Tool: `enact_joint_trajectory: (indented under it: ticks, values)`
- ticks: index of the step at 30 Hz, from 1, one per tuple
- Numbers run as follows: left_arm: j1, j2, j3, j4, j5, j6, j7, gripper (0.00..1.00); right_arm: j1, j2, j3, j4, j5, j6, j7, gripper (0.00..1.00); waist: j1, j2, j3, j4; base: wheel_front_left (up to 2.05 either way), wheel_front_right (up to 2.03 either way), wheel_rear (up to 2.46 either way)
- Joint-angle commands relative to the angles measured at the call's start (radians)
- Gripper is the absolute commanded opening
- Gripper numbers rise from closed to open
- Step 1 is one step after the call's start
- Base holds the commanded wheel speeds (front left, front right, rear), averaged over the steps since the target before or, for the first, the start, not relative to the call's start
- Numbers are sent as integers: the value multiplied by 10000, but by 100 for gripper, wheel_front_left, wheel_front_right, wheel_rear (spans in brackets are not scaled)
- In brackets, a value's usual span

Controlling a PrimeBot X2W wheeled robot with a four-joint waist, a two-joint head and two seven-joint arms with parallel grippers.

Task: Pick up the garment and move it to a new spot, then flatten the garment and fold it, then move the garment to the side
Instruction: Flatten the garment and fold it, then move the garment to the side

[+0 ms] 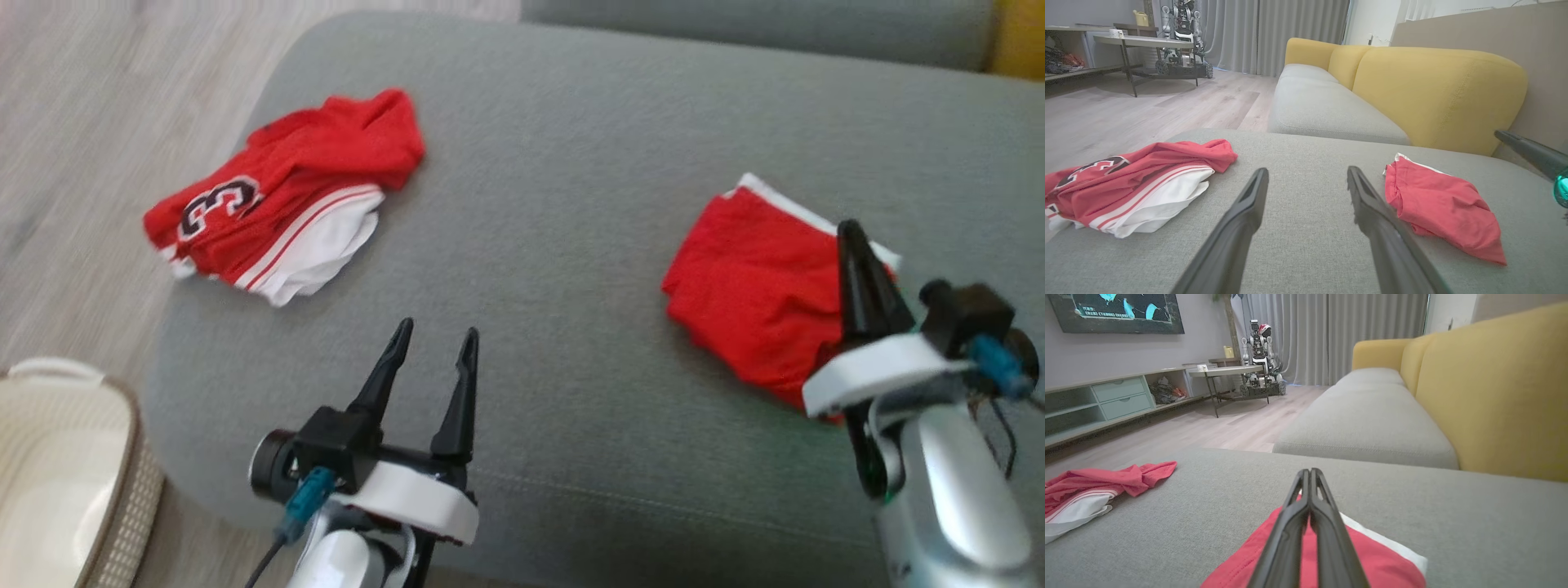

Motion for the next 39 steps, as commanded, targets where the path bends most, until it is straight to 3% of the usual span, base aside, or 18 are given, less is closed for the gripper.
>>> enact_joint_trajectory:
  ticks: [1,12,13,14,15,39]
  values:
    - [-162,14,405,-292,38,-34,-122,100,-22,103,303,-506,-106,-2,-65,0,0,0,-361,-393,0,0,0]
    - [285,14,1044,-384,-47,-118,-122,100,1923,161,-109,-1976,-668,-2,-65,0,0,0,-834,-1347,0,0,0]
    - [317,14,1060,-371,-67,-132,-122,100,2039,163,-154,-2008,-633,-2,-65,16,0,0,-854,-1389,0,0,0]
    - [350,14,1072,-351,-78,-146,-122,100,2139,164,-192,-2031,-589,-2,-65,84,0,0,-875,-1431,0,0,0]
    - [382,14,1074,-327,-88,-163,-122,100,2233,165,-232,-2022,-514,-2,-65,100,0,0,-890,-1463,0,0,0]
    - [599,14,948,-172,-188,-278,-122,100,2580,169,-404,-1351,300,-2,-65,100,0,0,-983,-1501,0,0,0]
